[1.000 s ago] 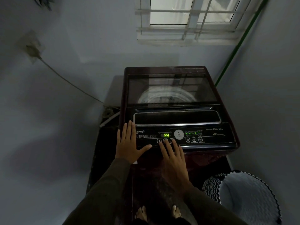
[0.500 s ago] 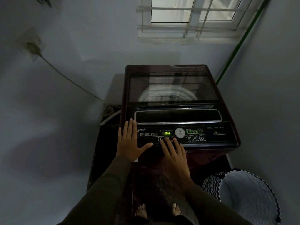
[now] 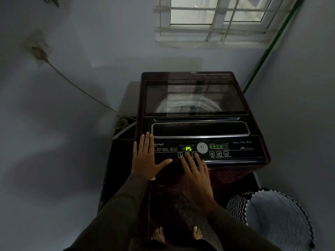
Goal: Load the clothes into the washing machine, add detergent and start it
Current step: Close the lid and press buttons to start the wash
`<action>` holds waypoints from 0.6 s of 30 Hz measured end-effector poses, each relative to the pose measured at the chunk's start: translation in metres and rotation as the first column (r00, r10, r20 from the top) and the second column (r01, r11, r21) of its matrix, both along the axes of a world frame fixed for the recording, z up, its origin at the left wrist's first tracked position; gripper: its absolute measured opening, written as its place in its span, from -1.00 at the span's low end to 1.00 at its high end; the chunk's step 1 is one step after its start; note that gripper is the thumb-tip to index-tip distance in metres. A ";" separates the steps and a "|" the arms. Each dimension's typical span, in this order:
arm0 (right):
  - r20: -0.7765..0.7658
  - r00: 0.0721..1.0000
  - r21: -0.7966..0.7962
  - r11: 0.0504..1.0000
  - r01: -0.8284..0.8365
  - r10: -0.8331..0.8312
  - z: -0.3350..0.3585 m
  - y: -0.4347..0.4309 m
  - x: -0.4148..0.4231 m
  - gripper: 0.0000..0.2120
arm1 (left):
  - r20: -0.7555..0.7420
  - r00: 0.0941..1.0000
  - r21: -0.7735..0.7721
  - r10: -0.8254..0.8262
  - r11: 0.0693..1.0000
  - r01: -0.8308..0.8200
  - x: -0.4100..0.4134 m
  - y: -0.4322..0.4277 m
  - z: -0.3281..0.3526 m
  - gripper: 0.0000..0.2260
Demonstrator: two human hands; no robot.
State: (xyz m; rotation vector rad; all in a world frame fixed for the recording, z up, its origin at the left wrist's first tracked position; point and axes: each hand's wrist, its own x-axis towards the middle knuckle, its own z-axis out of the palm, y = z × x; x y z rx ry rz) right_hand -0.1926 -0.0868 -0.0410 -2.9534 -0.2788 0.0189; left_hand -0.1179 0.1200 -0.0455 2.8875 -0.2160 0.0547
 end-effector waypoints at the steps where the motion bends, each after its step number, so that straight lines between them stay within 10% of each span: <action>1: -0.002 1.000 -0.004 1.000 -0.001 0.001 0.000 0.000 0.000 0.03 | -0.001 1.000 0.001 0.001 1.000 -0.001 0.000 0.000 0.000 0.09; 18: -0.005 1.000 -0.038 0.999 0.006 -0.006 0.000 0.000 -0.002 0.08 | -0.003 1.000 0.008 0.000 1.000 0.000 0.000 0.000 0.001 0.09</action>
